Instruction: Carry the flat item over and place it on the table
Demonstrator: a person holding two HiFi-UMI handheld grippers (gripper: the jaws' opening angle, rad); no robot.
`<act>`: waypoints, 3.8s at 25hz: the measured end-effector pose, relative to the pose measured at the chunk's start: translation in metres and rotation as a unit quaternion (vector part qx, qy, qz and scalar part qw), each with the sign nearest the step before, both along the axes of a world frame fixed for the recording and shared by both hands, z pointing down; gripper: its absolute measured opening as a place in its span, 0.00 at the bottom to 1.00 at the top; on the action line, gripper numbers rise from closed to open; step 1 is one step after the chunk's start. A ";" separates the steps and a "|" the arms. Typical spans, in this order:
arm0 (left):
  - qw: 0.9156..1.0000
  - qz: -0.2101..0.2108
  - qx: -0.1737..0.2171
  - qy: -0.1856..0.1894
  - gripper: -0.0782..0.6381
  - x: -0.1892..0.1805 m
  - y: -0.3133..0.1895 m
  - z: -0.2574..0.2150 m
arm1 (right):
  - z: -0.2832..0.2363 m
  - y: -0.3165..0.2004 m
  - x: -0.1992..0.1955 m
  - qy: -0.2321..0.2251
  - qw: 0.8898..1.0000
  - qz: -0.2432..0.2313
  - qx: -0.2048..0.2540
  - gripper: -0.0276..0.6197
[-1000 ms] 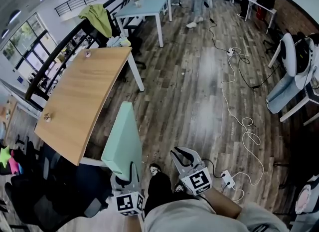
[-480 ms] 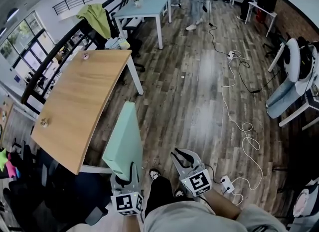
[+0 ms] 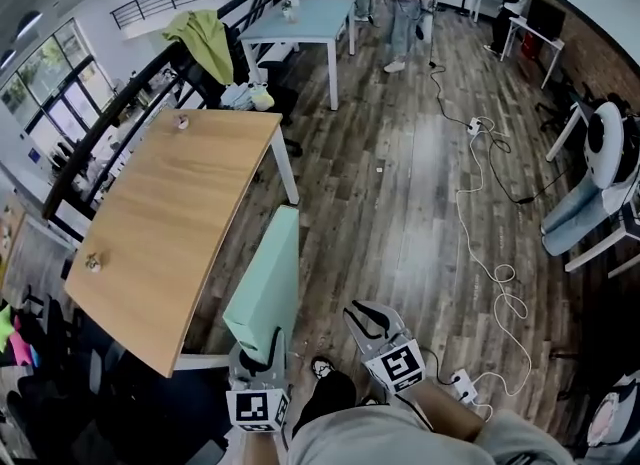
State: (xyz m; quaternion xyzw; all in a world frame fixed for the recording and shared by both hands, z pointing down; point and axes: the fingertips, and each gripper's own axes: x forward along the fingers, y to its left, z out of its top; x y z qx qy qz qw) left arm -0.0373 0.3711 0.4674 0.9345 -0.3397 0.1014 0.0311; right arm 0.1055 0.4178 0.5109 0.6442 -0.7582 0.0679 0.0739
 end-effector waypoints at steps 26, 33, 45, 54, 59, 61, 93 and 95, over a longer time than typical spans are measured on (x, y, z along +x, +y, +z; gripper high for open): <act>0.989 0.132 -0.023 0.061 0.32 -0.009 -0.117 -0.018 | 0.049 -0.181 -0.029 -0.047 0.986 -0.147 -0.057 0.31; 0.985 0.155 -0.027 0.068 0.32 0.015 -0.148 -0.022 | 0.053 -0.230 -0.007 -0.102 0.975 -0.190 -0.062 0.45; 0.980 0.155 -0.080 0.098 0.32 0.053 -0.233 -0.014 | 0.061 -0.307 0.011 -0.171 0.928 -0.319 -0.092 0.54; 0.991 0.061 -0.089 0.074 0.36 0.060 -0.284 0.000 | 0.077 -0.349 0.014 -0.163 0.914 -0.354 -0.113 0.52; 0.992 -0.025 -0.095 0.073 0.37 0.044 -0.307 0.012 | 0.081 -0.372 0.004 -0.158 0.905 -0.378 -0.119 0.51; 0.989 -0.054 -0.109 0.085 0.39 0.035 -0.313 0.015 | 0.079 -0.378 -0.002 -0.154 0.902 -0.386 -0.122 0.51; 0.944 -0.164 -0.254 0.132 0.47 -0.068 -0.508 0.081 | 0.119 -0.553 -0.085 -0.117 0.895 -0.375 -0.213 0.49; 0.943 -0.162 -0.256 0.134 0.47 -0.075 -0.524 0.081 | 0.119 -0.568 -0.092 -0.113 0.895 -0.373 -0.219 0.49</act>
